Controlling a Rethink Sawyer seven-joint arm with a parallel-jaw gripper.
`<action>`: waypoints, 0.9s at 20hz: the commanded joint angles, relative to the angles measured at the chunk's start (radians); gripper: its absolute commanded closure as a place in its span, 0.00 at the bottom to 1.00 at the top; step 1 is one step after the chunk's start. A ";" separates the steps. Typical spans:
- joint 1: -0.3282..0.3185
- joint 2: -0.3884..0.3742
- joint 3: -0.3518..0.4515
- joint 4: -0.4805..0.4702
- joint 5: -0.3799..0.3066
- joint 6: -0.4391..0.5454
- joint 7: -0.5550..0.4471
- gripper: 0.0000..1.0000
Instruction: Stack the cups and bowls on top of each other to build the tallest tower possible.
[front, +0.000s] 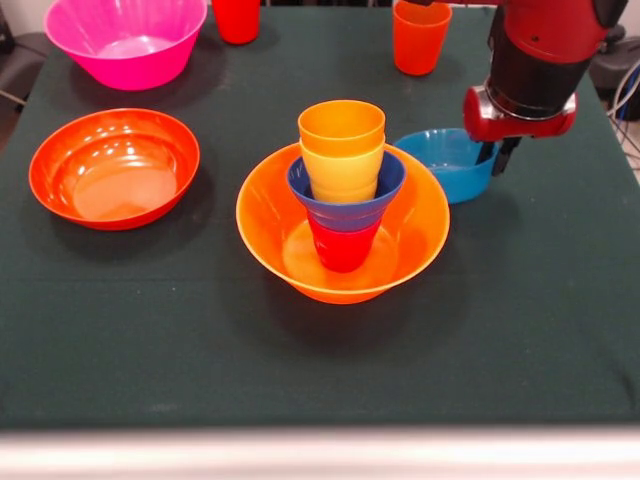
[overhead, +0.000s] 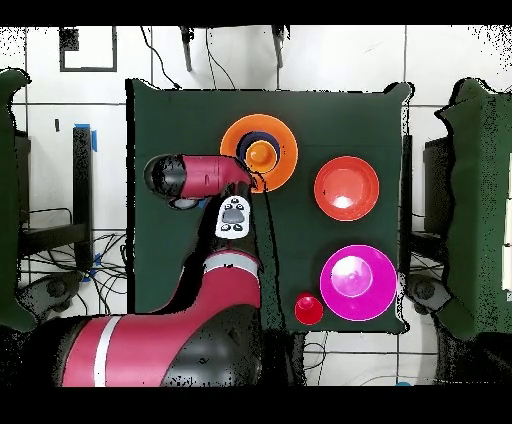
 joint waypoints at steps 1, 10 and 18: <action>0.041 -0.001 0.014 -0.034 -0.023 0.173 0.128 1.00; 0.078 0.042 -0.028 -0.145 -0.006 0.294 0.176 1.00; 0.104 0.020 -0.036 -0.151 0.002 0.352 0.191 1.00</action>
